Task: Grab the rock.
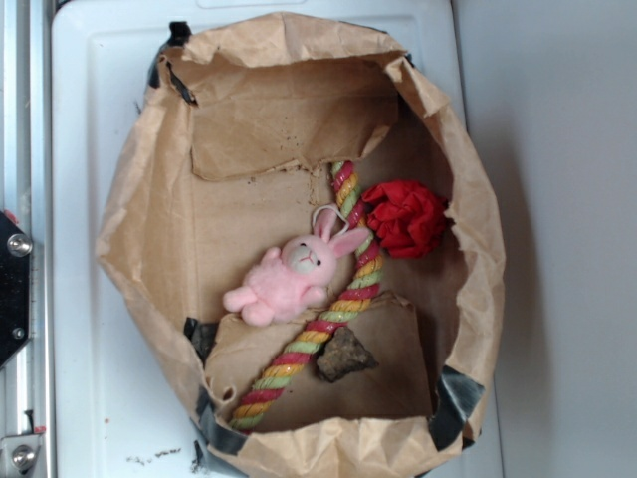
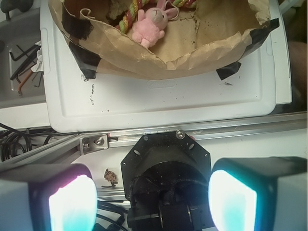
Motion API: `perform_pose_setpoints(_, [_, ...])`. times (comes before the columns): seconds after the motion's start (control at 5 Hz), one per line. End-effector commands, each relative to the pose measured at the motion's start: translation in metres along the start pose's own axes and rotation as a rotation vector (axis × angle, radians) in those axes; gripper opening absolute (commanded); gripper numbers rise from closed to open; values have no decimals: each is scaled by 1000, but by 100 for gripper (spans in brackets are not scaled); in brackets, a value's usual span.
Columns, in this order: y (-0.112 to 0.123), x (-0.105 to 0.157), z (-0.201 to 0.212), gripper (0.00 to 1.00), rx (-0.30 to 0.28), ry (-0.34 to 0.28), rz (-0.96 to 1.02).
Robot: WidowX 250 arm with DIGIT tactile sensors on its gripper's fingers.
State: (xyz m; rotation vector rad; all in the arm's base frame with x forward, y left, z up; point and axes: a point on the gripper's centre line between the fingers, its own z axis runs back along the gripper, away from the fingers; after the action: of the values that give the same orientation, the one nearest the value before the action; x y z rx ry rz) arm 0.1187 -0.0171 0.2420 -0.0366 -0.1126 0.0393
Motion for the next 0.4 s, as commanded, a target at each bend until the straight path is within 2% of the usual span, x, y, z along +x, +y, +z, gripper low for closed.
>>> perform_pose_setpoints(0.0, [0,0,0,100,0,0,0])
perform_pose_setpoints(0.2, [-53,37,44,100,9,-30,-13])
